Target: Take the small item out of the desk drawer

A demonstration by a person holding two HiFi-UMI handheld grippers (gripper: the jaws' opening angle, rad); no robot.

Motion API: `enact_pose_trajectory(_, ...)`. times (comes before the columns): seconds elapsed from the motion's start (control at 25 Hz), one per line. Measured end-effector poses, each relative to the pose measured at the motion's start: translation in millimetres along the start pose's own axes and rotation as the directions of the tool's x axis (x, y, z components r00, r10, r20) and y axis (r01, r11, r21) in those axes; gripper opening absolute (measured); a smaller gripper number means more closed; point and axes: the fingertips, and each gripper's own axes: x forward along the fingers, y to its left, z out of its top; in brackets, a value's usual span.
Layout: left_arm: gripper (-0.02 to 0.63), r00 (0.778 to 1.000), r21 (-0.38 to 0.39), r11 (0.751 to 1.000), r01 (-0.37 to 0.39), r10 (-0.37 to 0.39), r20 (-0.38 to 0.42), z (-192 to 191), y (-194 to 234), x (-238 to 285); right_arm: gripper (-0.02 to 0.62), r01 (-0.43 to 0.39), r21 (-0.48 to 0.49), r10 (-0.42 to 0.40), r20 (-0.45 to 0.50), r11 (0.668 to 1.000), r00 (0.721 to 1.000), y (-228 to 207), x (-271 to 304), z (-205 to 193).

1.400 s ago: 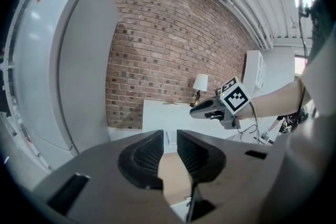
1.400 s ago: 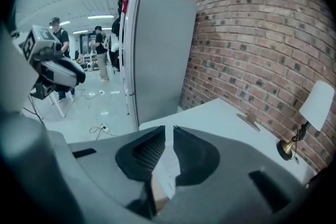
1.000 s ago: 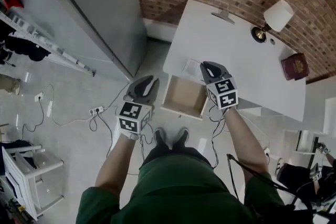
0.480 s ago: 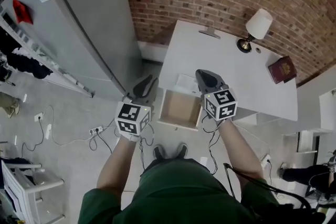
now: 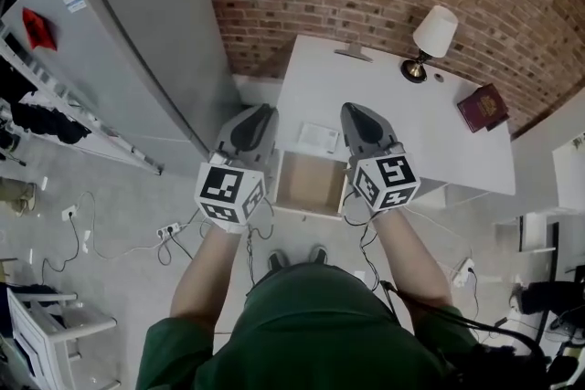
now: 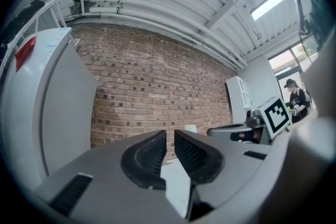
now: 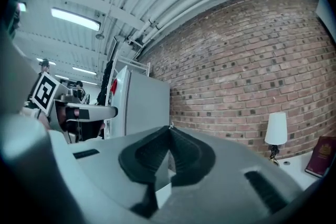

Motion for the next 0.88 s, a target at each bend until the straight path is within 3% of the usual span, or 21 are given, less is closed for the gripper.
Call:
enact_pose_trajectory(0.24, 0.021, 0.999, -0.013, 1.0, -0.006, 0.006, 0.035, 11, -12, 5, 0.005, 0.011, -0.054, -0.009, 0.04, 0.998, 0.999, -5, -11, 9)
enact_pose_trajectory(0.88, 0.009, 0.998, 0.02, 0.998, -0.063, 0.062, 0.026, 7, -21, 20, 0.003, -0.012, -0.013, 0.014, 0.092, 1.0, 0.996, -35, -16, 12)
